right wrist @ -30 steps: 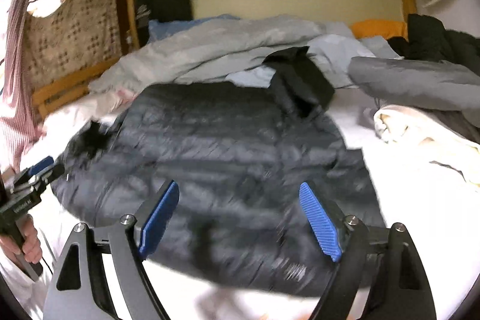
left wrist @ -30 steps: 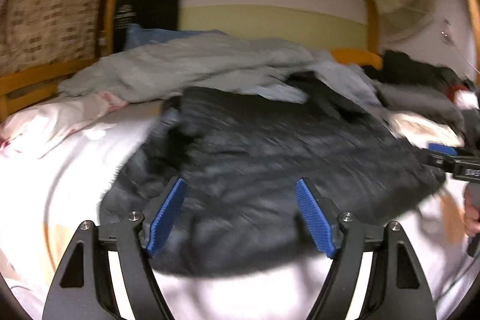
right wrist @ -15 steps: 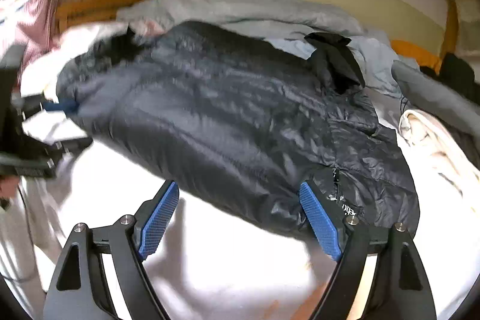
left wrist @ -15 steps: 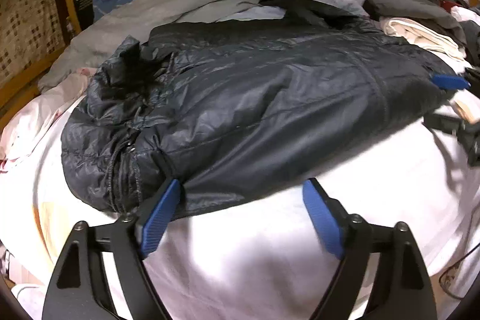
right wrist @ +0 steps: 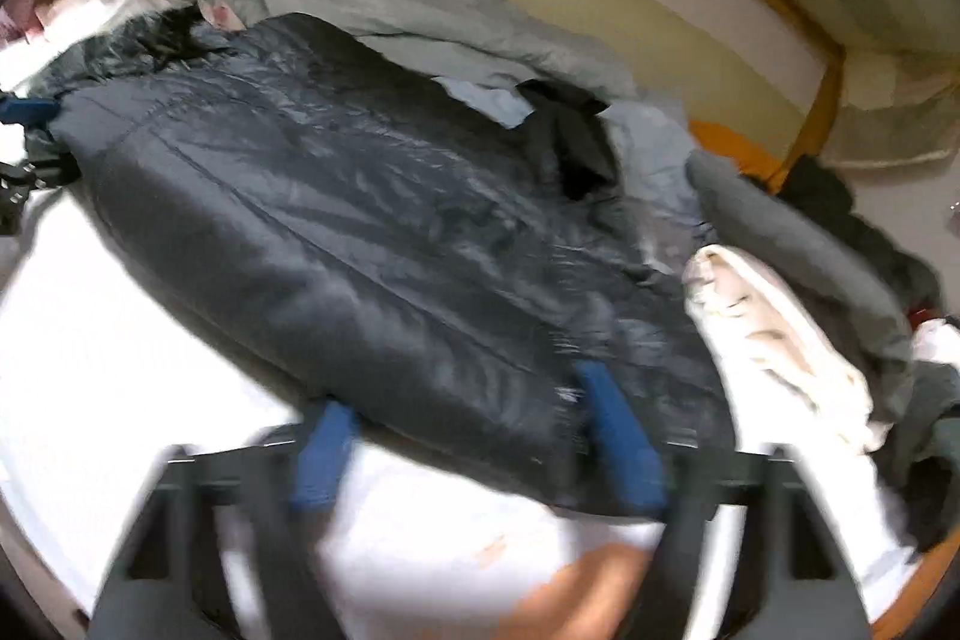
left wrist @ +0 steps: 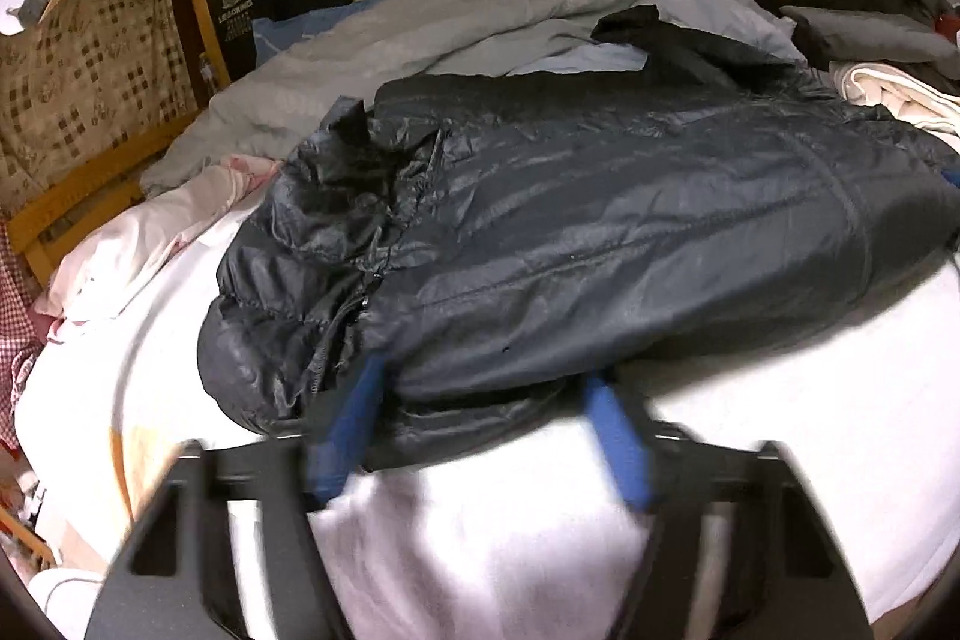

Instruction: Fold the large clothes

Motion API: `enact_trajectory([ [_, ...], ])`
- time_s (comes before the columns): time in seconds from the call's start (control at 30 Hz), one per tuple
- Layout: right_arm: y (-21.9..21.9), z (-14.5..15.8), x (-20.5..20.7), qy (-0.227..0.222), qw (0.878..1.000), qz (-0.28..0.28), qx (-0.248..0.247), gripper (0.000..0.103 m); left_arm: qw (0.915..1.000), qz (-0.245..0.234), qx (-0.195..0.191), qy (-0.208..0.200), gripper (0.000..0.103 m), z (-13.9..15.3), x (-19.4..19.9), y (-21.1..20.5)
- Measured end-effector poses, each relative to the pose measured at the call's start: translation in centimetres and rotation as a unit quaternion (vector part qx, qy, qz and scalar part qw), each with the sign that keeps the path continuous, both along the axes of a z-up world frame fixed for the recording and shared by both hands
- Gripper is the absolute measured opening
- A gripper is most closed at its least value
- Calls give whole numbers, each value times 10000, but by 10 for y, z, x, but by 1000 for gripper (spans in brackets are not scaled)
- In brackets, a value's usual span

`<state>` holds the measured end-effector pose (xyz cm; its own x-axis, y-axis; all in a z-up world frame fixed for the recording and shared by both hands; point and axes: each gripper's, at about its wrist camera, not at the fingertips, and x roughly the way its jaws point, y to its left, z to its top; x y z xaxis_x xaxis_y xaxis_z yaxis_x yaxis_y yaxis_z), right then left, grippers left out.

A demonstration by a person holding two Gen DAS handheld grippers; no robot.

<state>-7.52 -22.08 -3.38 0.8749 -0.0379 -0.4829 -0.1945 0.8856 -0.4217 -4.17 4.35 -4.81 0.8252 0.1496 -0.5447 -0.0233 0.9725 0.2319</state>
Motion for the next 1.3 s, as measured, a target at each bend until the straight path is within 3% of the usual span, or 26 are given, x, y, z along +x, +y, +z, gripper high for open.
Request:
enact_trajectory([
  [0.03,-3,1,1,69,9999,53,141,23,10000,56,-20,30,17,0,0,1],
  [0.07,-6,4,-1,25,9994,92,330,21,10000,57,-61,29,10,1,-1,2],
  [0.27,-5,34,-20,-603,9958,283,621,17,9990,231,-289,-247,3,26,-22,8],
  [0.37,-5,60,-31,-724,9919,589,866,17,9961,321,-688,-439,2,51,-41,22],
  [0.43,-7,76,-34,-263,9881,1103,1041,17,9961,366,-684,-424,2,68,-49,29],
  [0.5,-9,84,-30,467,9810,1550,1068,17,9978,353,-550,-67,2,79,-49,35],
  [0.57,-11,85,-21,906,9747,1704,1131,17,9975,143,-582,380,2,83,-43,41],
  [0.63,-14,89,-12,1022,9720,1698,1262,17,9958,-27,-688,599,2,85,-36,45],
  [0.8,-23,106,33,1161,9646,1569,1775,18,9956,-113,-770,516,3,99,-3,45],
  [0.9,-16,117,63,929,9736,1335,1601,21,9961,-101,-784,385,4,108,28,45],
  [0.97,-6,126,77,774,9794,1229,1406,30,9955,-192,-823,420,5,114,52,46],
  [1.03,3,135,86,442,9863,1143,1105,54,9943,-299,-910,474,7,116,76,49],
  [1.1,4,139,95,185,9893,1013,1036,64,9918,-308,-1106,561,7,113,100,55],
  [1.23,-15,139,127,-231,9922,282,1189,64,9888,-177,-1283,747,8,95,141,62],
  [1.3,-34,138,122,-1223,9840,-421,1224,64,9905,-141,-1178,696,8,84,153,62],
])
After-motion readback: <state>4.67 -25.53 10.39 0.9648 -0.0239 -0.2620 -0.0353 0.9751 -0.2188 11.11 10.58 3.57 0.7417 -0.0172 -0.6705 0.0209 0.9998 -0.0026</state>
